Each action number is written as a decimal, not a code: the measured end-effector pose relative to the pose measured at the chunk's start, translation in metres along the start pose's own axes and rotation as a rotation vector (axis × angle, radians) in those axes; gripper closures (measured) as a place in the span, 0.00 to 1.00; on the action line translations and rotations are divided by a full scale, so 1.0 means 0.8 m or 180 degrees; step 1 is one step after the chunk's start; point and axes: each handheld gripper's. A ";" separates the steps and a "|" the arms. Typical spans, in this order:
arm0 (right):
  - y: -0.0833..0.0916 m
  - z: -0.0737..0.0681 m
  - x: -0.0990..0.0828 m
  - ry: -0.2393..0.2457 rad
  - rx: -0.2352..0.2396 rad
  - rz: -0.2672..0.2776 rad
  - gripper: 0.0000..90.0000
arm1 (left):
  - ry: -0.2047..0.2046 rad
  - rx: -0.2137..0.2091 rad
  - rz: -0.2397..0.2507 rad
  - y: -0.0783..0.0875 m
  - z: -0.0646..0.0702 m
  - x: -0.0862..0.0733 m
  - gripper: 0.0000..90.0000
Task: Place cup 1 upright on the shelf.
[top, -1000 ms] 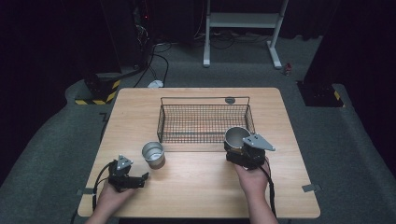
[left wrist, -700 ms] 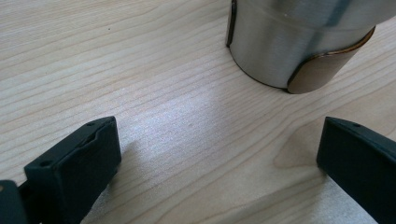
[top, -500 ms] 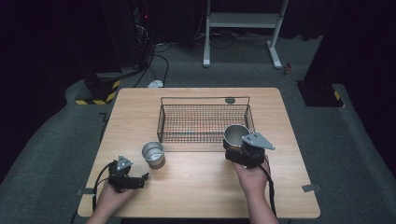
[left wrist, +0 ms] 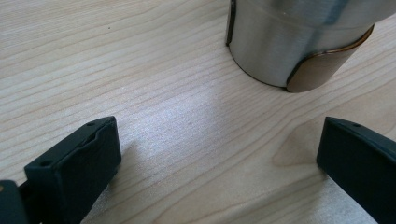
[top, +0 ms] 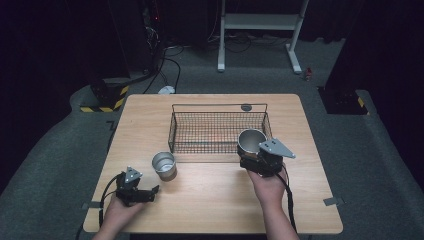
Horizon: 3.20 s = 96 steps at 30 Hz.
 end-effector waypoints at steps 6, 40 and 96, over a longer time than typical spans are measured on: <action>-0.002 -0.002 0.002 0.0005 0.0015 0.0001 0.15 | -0.0008 0.0002 -0.0001 0.000 0.000 0.000 0.00; -0.023 -0.017 0.035 0.0082 0.0054 0.0053 0.15 | -0.0028 -0.0003 -0.0013 0.000 0.000 0.000 0.00; -0.119 0.000 0.084 0.0029 -0.0238 -0.0207 0.15 | -0.0050 -0.0028 -0.0007 0.001 0.000 -0.001 0.00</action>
Point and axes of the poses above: each handheld gripper's, and its own axes: y roughly backward along the jaws, x roughly out of its top, z roughly to its right, and after that the axes turned 9 degrees about -y, right-handed
